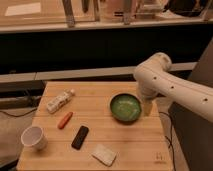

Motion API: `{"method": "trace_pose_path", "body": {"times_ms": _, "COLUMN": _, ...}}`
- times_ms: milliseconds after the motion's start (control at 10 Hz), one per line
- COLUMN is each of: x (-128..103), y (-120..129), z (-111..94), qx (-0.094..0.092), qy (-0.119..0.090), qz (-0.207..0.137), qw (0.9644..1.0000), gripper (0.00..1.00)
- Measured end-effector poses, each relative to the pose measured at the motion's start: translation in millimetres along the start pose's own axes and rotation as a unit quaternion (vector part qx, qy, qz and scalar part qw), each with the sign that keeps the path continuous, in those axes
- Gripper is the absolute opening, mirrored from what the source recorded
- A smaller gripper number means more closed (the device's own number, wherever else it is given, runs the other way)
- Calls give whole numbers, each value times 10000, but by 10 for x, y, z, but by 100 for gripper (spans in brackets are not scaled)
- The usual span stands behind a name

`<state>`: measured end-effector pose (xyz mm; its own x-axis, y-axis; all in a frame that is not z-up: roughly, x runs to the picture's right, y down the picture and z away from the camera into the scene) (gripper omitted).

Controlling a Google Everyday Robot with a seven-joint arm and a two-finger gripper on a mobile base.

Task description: Place the bottle in the ceramic bowl

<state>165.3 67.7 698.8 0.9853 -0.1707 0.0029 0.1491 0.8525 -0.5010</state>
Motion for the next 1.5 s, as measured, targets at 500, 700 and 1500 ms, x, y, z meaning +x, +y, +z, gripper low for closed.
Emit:
{"method": "trace_pose_path", "body": {"times_ms": 500, "x": -404, "y": -275, "z": -117, "qx": 95, "qy": 114, "qz": -559, "qw": 9983, "gripper": 80}}
{"method": "trace_pose_path", "body": {"times_ms": 700, "x": -711, "y": -439, "z": -165, "qx": 178, "qy": 115, "qz": -849, "qw": 9962, "gripper": 80}}
{"method": "trace_pose_path", "body": {"times_ms": 1500, "x": -1252, "y": -859, "z": -217, "qx": 366, "qy": 137, "qz": -1713, "qw": 9845, "gripper": 80}}
